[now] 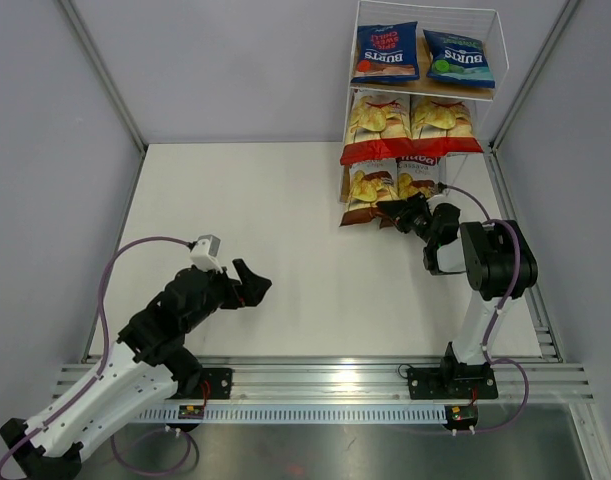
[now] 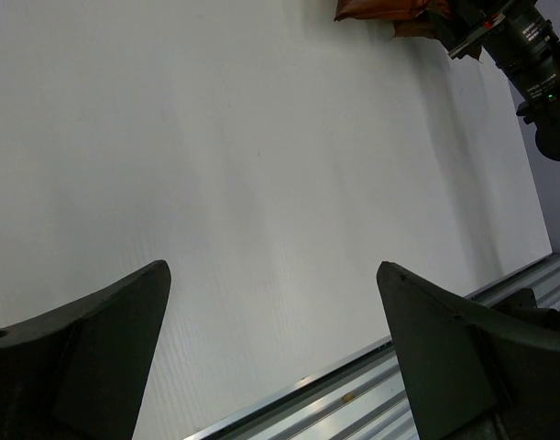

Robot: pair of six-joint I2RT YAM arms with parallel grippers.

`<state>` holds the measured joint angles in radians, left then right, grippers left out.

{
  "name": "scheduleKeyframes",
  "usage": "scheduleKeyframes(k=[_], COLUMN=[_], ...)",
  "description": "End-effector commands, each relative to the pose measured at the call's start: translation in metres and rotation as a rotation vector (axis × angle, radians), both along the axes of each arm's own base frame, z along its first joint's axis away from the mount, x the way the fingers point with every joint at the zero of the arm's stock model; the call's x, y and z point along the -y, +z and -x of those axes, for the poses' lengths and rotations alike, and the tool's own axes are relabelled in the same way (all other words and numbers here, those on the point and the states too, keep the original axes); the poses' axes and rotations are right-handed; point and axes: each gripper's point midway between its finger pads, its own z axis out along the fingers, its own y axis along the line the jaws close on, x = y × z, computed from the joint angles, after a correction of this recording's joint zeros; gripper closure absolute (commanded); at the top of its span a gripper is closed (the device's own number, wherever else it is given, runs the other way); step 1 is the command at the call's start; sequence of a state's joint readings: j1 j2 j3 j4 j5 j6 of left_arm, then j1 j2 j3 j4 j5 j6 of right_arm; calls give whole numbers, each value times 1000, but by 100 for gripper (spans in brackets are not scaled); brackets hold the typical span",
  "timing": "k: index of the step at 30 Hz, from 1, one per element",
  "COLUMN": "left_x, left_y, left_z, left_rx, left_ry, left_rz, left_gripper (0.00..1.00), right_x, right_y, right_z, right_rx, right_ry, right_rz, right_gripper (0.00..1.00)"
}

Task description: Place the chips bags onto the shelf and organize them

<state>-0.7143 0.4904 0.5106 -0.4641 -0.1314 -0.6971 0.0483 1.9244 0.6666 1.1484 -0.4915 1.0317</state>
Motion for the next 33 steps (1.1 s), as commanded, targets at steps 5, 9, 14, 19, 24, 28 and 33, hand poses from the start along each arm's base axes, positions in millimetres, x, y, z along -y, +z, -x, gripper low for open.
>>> scheduleKeyframes(k=[5,9,14,19,24,28,33], left_x=[5,7,11,9,5,5,7], left_y=[5,2,-2,-5,-5,-6,-10], left_z=[-1,-2,-2,-1,1,0,0], left_rx=[30,29,14,11,15,19,10], left_ry=[-22,-21,-31,-28,-19,-16,-20], left_rz=[31,38,45,42,38,39,46], left_gripper=[1,1,1,1,1,1,1], right_x=[20,19,16,11,13,22,24], right_y=[-8,-12,-11,-18,-22,-30,-30], right_z=[-9,-7,-4,-8,-12,-10,-11], right_rx=[-74,-136,-163,-194,-226,-261,-301], right_ry=[-65,-81,-80,-51,-76,-148,-172], right_rz=[-36,-98,-229,-316,-413,-451,-501], right_gripper=[96,96,96,97,98,96,93])
